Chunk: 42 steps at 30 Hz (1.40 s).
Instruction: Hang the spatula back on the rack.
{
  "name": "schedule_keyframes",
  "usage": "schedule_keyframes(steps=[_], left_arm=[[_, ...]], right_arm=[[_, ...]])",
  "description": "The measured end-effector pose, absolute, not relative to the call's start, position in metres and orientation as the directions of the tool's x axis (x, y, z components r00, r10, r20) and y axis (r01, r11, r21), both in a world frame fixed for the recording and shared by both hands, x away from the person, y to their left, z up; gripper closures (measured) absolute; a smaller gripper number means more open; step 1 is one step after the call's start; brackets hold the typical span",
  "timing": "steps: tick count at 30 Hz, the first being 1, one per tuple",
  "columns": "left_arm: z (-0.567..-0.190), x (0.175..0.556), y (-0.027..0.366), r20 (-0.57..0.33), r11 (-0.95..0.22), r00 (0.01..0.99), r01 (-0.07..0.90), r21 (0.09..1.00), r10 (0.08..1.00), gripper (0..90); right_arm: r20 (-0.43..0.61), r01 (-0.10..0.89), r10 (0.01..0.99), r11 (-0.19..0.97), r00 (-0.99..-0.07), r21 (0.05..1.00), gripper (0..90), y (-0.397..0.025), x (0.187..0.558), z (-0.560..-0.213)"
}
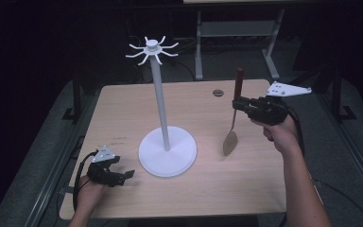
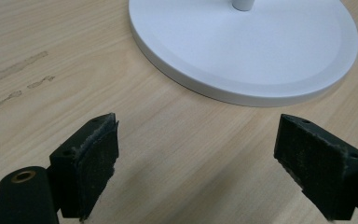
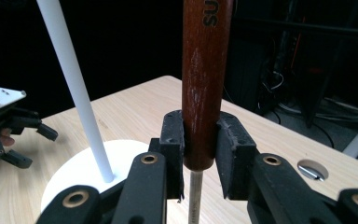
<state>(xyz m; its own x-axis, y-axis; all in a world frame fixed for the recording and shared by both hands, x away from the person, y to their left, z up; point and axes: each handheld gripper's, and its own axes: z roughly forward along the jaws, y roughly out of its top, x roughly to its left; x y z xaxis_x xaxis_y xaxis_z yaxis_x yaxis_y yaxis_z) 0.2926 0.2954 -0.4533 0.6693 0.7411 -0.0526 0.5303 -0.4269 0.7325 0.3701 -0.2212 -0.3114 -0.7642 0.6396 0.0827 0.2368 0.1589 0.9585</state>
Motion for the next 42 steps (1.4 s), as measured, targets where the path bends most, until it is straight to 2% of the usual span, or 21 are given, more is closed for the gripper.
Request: schedule_keyframes(steps=[18,24,42], left_arm=[[-0.453,0.293,0.296,-0.053,-0.427,0.67,0.53,0.733,0.741,13.3],[-0.453,0.292,0.296,-0.06,-0.414,0.664,0.532,0.739,0.745,13.3],[-0.453,0.292,0.296,-0.058,-0.417,0.669,0.526,0.741,0.741,13.3]], right_arm=[[0.055,0.168,0.581,0.142,-0.812,0.975,73.6,-0.193,0.365,-0.282],[0.035,0.135,0.541,0.145,-0.84,0.98,73.6,-0.175,0.362,-0.265],[-0.011,0.067,0.453,0.157,-0.891,0.985,73.6,-0.126,0.358,-0.243]])
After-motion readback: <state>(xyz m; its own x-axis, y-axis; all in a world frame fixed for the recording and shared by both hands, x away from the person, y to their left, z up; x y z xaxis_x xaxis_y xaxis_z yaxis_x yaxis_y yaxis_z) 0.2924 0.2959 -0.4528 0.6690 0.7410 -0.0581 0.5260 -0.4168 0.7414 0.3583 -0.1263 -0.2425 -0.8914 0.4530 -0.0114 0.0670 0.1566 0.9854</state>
